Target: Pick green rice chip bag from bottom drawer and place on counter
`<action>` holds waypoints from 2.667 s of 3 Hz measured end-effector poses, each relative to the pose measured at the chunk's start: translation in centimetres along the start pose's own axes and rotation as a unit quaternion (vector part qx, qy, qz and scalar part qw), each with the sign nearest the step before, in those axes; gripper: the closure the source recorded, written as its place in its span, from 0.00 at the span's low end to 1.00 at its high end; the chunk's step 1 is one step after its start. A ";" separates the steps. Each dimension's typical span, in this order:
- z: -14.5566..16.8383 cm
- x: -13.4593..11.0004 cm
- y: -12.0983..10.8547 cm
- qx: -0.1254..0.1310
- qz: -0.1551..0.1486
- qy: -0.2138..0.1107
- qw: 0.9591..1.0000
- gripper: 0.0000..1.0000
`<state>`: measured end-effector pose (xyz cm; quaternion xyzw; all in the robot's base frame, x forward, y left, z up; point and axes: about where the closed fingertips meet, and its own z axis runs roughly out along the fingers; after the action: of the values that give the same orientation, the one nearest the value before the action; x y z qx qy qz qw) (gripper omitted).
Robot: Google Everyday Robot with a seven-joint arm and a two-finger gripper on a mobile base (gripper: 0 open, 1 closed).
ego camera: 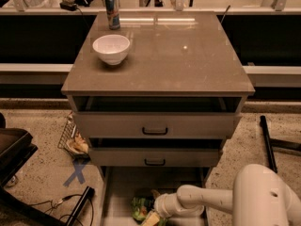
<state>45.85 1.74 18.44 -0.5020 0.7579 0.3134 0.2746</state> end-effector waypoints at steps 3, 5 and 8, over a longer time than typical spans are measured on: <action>3.3 2.2 -0.5 -0.005 0.004 0.014 1.000 0.67; 3.5 2.2 -0.2 -0.007 0.005 0.014 1.000 1.00; -5.6 -1.8 1.6 0.025 -0.020 -0.012 0.999 1.00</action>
Offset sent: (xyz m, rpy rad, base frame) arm 0.0020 0.0055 -0.0317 -0.0214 0.0145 0.0026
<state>44.42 -0.91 23.72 -0.5062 0.7521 0.2949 0.3019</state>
